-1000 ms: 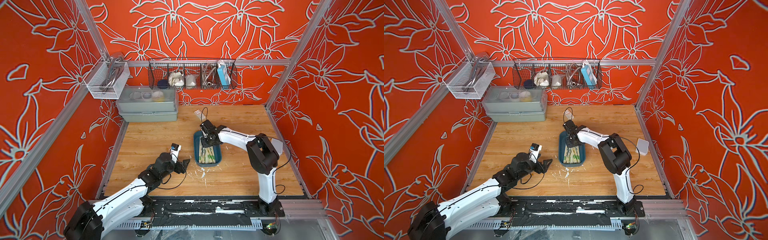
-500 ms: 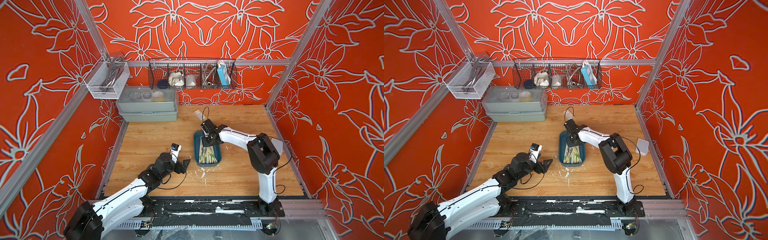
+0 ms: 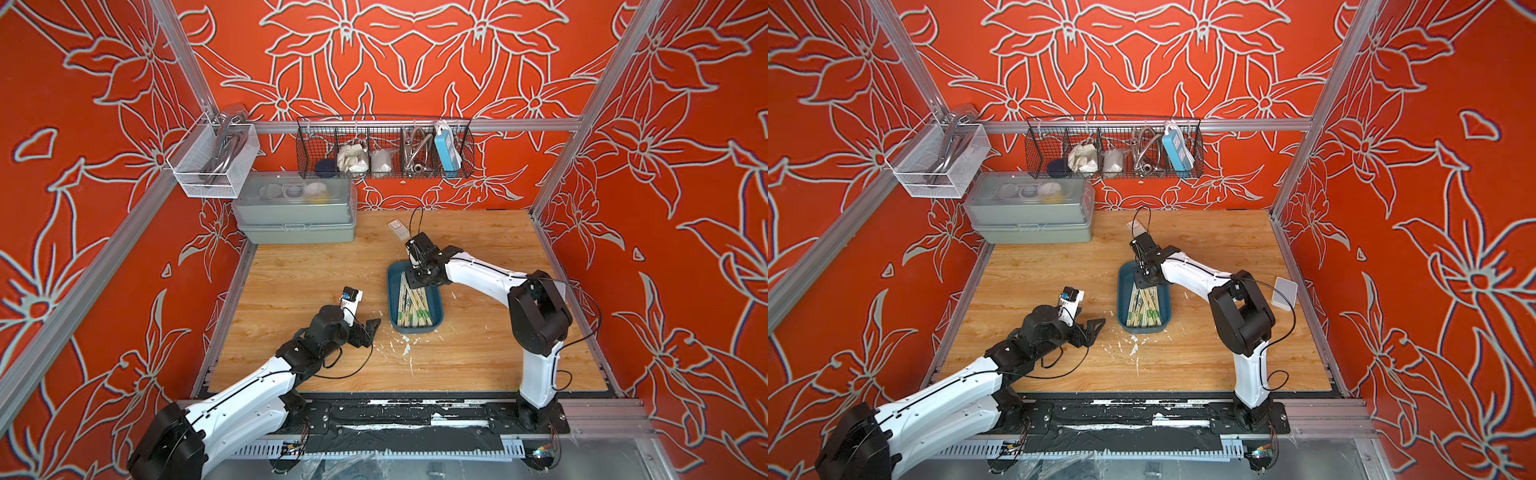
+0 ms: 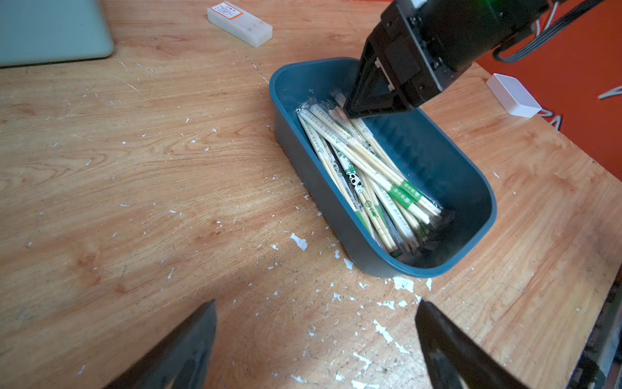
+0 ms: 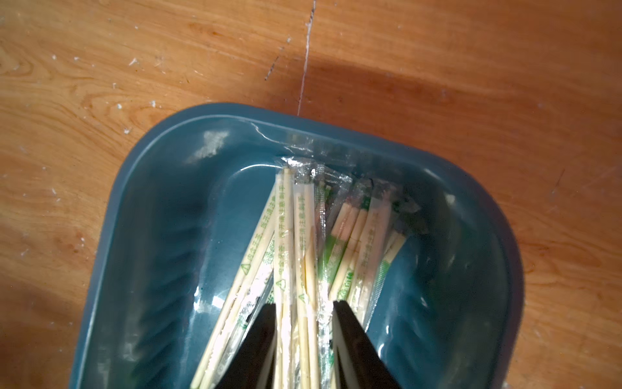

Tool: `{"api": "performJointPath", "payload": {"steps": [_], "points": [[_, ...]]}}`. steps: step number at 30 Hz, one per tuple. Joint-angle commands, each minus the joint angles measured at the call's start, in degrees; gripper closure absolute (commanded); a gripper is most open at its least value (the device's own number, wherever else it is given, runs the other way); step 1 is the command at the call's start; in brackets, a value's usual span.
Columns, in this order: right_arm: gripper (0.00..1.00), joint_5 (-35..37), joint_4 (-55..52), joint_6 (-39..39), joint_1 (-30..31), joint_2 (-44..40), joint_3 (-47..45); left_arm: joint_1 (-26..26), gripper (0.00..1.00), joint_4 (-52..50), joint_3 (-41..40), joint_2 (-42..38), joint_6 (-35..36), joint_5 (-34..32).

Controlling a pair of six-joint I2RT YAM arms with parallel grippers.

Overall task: Take the paired disposable chopsticks out of the storage box
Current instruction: Pick up the paired disposable chopsticks from the storage box.

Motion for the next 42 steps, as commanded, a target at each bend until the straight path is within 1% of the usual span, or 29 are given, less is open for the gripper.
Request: {"api": "performJointPath", "payload": {"steps": [1, 14, 19, 23, 26, 31, 34, 39, 42], "points": [[0.66, 0.57, -2.55, -0.43, -0.42, 2.22, 1.25, -0.46, 0.08, 0.6, 1.69, 0.23, 0.63, 0.36], [0.73, 0.32, -2.02, -1.05, -0.6, 6.74, 2.74, -0.42, 0.07, 0.27, 1.84, 0.45, 1.0, 0.91], [0.76, 0.18, -2.19, -1.05, -0.6, 7.43, 3.01, -0.42, 0.07, 0.13, 1.87, 0.22, 1.07, 0.74], [0.82, -0.16, -2.29, -0.93, -0.6, 6.73, 3.11, -0.42, 0.07, 0.08, 1.8, 0.4, 1.09, 0.65], [0.85, -0.71, -2.68, -0.47, -0.6, 5.54, 3.24, -0.42, 0.06, 0.35, 1.87, 0.59, 1.07, 0.66], [0.86, -0.58, -3.6, 0.7, -0.6, 2.08, 2.95, -0.43, 0.06, 0.51, 1.98, 1.21, 1.03, 0.6], [0.86, -0.37, -3.93, 1.36, -0.6, -0.66, 2.73, -0.42, 0.02, 0.62, 2.0, 1.39, 0.76, 0.3], [0.86, 0.94, -4.84, 2.31, -0.81, -5.51, 2.43, -0.42, 0.02, 0.71, 1.64, 0.79, 0.46, -1.06], [0.87, 1.1, -4.24, 3.92, -2.16, -9.67, 0.88, -0.42, 0.02, 0.69, 1.23, -0.18, 0.37, -2.1]]}}
